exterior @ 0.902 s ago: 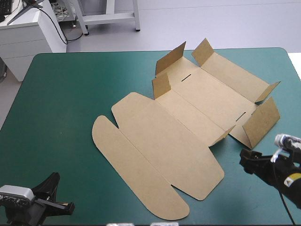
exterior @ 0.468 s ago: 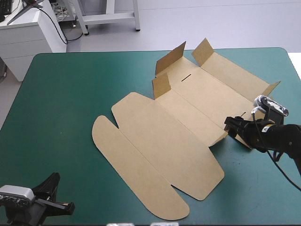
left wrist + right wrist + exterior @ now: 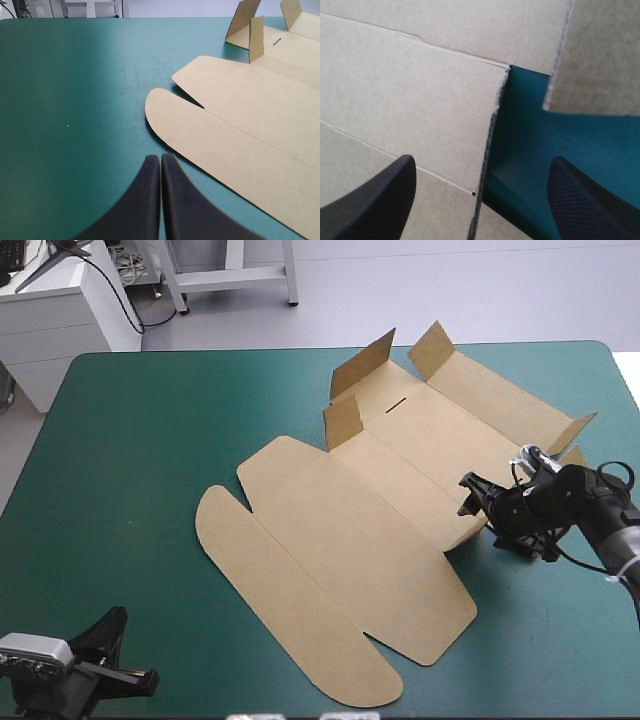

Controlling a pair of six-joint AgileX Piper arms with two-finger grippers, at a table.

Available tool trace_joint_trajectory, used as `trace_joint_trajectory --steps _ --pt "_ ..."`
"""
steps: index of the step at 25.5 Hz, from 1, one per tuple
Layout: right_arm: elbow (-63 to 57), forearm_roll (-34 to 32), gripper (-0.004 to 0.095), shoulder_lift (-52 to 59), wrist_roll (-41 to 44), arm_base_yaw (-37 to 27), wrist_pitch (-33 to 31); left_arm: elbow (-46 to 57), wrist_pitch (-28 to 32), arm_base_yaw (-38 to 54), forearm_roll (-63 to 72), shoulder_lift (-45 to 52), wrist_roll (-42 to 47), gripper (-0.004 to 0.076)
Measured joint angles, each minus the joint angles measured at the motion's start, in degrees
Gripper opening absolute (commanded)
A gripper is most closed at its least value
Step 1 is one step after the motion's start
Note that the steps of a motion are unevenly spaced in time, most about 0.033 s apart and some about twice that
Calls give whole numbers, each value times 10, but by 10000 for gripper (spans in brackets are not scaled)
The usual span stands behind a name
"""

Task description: Fold the box

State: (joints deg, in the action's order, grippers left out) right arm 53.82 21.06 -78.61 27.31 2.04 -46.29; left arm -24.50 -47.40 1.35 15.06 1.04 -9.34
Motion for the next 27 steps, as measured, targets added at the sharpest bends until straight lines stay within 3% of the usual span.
trace_joint_trajectory --steps 2,4,8,17,21,27 --pt "0 9 624 -10 3 0 6 0 0 0 0 0 0 -8" --pt "0 18 509 -15 16 0 11 0 0 0 0 0 0 -8" --pt "0 29 0 -18 40 0 12 0 0 0 0 0 0 -8" --pt "5 8 1 -18 29 0 11 0 0 0 0 0 0 -8" --pt "50 57 1 -23 -120 3 14 0 0 0 0 0 0 -8" --pt "146 70 1 -61 -332 43 -21 0 0 0 0 0 0 -8"
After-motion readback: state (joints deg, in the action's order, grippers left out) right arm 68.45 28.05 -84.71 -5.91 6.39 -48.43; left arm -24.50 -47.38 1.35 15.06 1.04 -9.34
